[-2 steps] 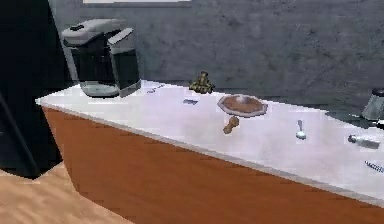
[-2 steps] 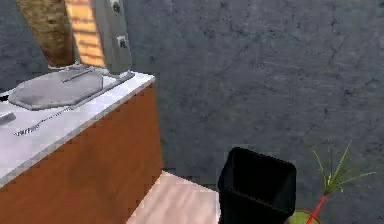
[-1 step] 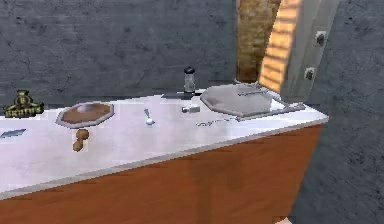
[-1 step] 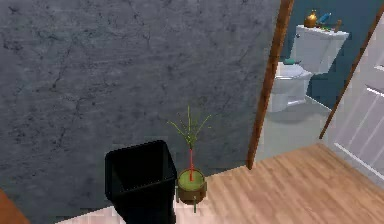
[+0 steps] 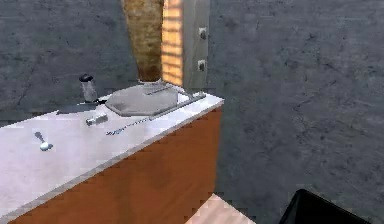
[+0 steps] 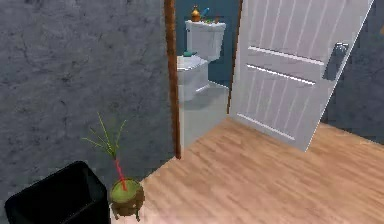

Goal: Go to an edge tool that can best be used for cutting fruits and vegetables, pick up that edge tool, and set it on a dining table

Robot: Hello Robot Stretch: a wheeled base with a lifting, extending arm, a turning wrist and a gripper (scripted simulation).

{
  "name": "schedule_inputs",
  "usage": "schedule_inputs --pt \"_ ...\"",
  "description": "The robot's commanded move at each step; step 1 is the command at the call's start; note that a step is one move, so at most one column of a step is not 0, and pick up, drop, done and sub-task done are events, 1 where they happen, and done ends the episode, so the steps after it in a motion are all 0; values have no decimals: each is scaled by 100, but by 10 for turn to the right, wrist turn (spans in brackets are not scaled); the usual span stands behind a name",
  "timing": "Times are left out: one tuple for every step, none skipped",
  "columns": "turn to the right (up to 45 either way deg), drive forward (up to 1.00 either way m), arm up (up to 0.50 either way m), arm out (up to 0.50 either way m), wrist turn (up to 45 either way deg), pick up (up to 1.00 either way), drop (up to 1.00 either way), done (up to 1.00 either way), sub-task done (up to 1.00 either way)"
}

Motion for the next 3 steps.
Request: schedule_inputs --pt "0 65 0 0 0 0 0 0 0" --pt "-450 0 0 0 0 0 0 0 0" --pt "-450 0 0 0 0 0 0 0 0"
